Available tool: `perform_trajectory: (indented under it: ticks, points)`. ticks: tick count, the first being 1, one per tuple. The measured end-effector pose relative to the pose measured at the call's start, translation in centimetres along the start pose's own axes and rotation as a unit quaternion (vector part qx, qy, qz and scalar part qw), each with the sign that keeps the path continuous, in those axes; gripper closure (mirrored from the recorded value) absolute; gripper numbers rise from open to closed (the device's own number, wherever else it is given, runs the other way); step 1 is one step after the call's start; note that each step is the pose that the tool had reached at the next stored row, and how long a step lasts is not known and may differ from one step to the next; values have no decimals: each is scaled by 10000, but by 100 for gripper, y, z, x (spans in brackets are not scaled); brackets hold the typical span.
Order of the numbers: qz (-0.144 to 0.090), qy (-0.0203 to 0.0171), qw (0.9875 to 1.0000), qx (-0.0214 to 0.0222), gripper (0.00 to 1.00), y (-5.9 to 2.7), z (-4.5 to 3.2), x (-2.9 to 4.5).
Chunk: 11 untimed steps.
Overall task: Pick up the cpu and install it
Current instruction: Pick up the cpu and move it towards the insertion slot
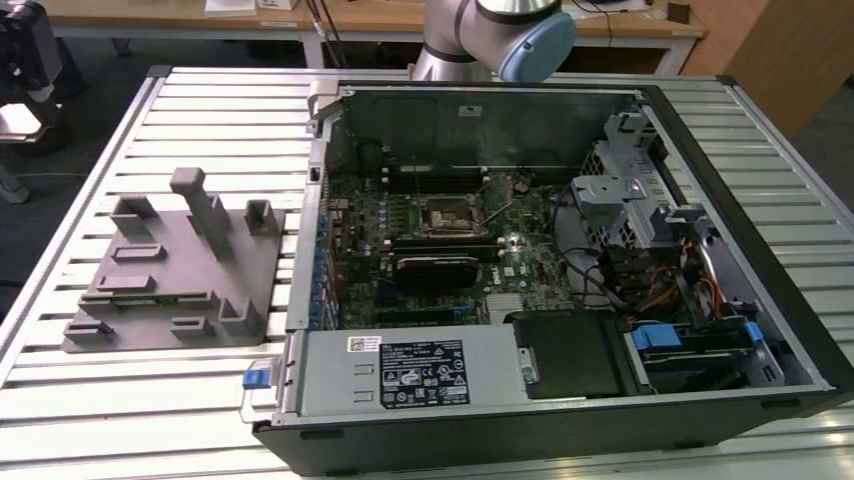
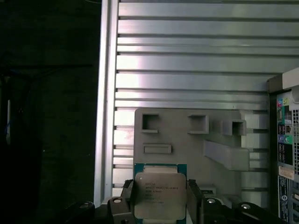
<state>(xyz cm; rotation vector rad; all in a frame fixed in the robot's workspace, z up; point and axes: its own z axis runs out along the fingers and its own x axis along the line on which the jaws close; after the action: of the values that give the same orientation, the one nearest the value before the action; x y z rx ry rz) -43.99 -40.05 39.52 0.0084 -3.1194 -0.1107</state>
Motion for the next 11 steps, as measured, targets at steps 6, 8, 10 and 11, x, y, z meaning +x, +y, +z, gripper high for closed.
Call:
perform_trajectory:
  ticks: [6, 8, 10, 11]
  points:
    - [0, 0, 10000, 0, 47, 8, -5, -33]
    - [0, 0, 10000, 0, 47, 9, -5, -64]
    - [0, -1, 10000, 0, 47, 10, -5, -95]
    - [0, -1, 10000, 0, 47, 11, -5, -111]
